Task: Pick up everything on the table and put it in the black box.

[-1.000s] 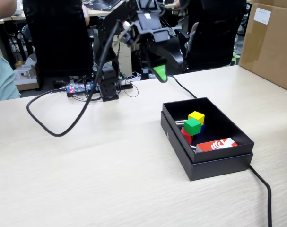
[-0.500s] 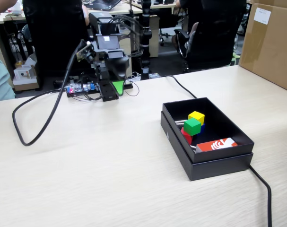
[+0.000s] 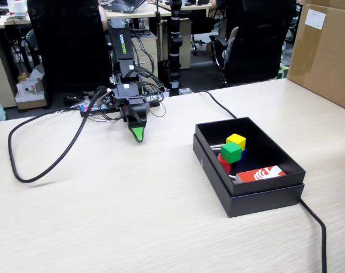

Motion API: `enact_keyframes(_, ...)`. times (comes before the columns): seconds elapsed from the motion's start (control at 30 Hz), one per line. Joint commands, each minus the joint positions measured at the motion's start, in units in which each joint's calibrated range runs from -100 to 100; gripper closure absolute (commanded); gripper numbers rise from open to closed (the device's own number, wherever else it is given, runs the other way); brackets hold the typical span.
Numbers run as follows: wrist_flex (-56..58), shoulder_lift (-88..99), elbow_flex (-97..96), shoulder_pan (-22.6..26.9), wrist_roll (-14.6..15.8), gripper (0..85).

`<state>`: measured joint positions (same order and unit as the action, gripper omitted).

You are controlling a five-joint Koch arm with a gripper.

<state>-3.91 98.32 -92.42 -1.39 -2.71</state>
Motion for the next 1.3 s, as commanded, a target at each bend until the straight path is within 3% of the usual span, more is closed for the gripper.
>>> enact_keyframes(0.0,-6.5,1.11,-3.04,0.2,-0.54,31.8)
enact_keyframes(0.17,-5.98,0.99,-4.58,0.1,-0.59,36.3)
enact_keyframes(0.37,3.35,1.11,-4.58,0.1,-0.68,36.4)
enact_keyframes(1.27,3.35,1.11,-4.4,0.05,-0.68,36.4)
